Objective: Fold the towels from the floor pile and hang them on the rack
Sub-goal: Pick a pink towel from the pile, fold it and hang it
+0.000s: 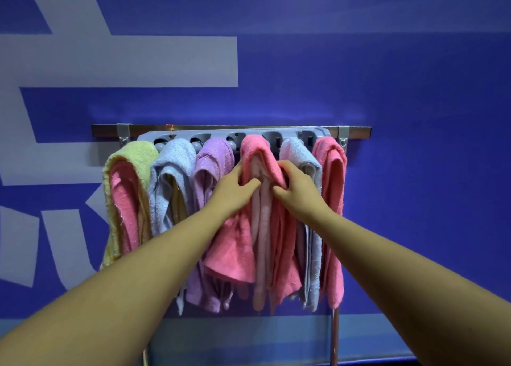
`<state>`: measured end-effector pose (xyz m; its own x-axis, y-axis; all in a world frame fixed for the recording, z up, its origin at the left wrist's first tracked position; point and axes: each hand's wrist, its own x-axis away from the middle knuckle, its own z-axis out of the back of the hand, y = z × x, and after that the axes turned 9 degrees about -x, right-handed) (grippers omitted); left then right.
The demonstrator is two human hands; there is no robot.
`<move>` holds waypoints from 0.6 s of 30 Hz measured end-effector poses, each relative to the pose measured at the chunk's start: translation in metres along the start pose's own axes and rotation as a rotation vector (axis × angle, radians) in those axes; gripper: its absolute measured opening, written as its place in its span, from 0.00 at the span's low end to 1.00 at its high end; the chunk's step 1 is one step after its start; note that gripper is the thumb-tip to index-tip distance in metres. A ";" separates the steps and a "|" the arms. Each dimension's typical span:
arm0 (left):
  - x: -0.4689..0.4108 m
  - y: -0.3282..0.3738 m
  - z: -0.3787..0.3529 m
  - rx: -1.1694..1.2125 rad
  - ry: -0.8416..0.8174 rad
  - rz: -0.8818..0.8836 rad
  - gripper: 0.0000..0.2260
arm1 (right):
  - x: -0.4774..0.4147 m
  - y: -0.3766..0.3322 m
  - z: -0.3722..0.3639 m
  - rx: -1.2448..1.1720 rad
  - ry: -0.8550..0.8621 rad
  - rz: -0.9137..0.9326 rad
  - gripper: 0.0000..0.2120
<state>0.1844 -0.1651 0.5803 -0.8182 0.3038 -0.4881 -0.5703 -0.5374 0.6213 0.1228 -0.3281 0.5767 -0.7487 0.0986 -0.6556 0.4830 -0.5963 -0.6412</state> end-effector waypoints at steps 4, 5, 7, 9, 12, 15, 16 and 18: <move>0.004 0.003 -0.006 0.124 -0.045 0.070 0.29 | -0.003 0.001 0.004 -0.053 0.105 -0.018 0.13; 0.006 0.006 -0.009 0.137 -0.034 0.115 0.25 | -0.003 0.002 0.005 -0.045 0.107 -0.012 0.12; 0.008 0.008 -0.013 0.122 -0.009 0.135 0.17 | -0.001 0.003 0.009 -0.033 0.092 0.002 0.12; 0.008 0.003 -0.017 0.099 -0.051 0.086 0.12 | 0.002 0.003 0.011 -0.032 0.084 0.010 0.14; 0.013 -0.008 -0.022 0.328 -0.223 0.132 0.15 | 0.005 0.001 0.013 -0.033 0.045 0.007 0.19; 0.018 -0.019 -0.033 0.381 -0.225 0.165 0.18 | 0.009 0.001 0.012 0.008 -0.013 -0.010 0.19; 0.018 -0.023 -0.034 0.297 -0.154 0.170 0.19 | 0.011 0.001 0.011 0.040 -0.011 -0.008 0.18; 0.016 -0.032 -0.034 0.101 -0.086 0.130 0.18 | 0.015 0.003 0.009 0.105 0.022 0.003 0.14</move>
<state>0.1920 -0.1694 0.5313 -0.8862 0.3053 -0.3484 -0.4603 -0.4961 0.7362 0.1090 -0.3352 0.5688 -0.7363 0.1136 -0.6670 0.4342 -0.6767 -0.5945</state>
